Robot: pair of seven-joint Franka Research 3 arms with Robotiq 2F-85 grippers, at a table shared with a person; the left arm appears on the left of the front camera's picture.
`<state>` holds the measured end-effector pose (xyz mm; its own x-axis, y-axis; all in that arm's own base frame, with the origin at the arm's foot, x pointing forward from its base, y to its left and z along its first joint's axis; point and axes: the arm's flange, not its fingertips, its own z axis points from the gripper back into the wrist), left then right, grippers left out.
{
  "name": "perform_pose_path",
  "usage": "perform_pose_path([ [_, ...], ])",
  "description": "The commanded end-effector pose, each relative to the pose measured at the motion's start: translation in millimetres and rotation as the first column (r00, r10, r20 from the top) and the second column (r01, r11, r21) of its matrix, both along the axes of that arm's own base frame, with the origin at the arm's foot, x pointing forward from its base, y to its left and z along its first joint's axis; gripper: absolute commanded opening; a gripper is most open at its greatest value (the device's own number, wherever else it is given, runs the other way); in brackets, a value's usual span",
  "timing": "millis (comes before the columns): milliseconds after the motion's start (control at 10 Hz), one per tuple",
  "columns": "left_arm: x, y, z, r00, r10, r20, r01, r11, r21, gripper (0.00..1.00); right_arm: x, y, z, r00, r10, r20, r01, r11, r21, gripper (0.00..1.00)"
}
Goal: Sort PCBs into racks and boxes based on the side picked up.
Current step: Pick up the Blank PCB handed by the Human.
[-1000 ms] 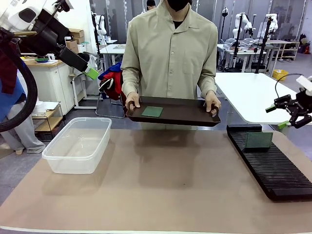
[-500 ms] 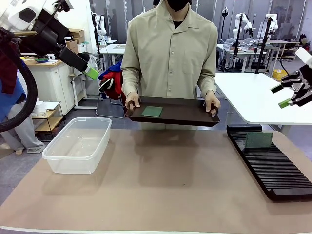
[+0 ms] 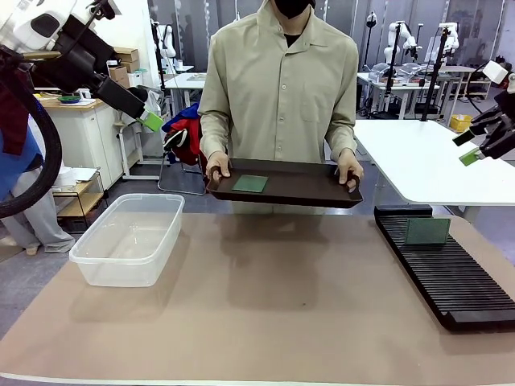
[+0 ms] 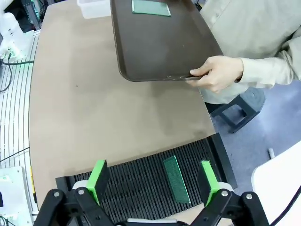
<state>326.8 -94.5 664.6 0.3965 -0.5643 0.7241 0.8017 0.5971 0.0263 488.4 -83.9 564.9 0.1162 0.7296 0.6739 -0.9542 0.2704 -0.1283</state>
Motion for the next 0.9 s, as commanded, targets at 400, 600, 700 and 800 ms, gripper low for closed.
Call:
perform_pose_path([
  [400,0.4,1.0,-0.9,1.000,-0.007,-0.004,0.007,1.000,-0.007,1.00,17.5,-17.1,-7.5,0.999,-0.021,-0.042,0.031,0.964,0.263,1.00],
  [600,0.4,1.0,-0.9,1.000,-0.007,-0.004,0.007,1.000,-0.007,1.00,21.0,-26.0,-4.3,0.996,-0.087,-0.005,0.084,0.944,0.318,1.00],
  [700,0.4,1.0,-0.9,1.000,-0.007,-0.004,0.007,1.000,-0.007,1.00,19.2,-28.8,-0.1,0.994,-0.109,-0.009,0.106,0.939,0.328,1.00],
  [800,0.4,1.0,-0.9,1.000,-0.007,-0.004,0.007,1.000,-0.007,1.00,22.6,-32.4,1.9,0.993,-0.122,0.010,0.111,0.936,0.334,1.00],
])
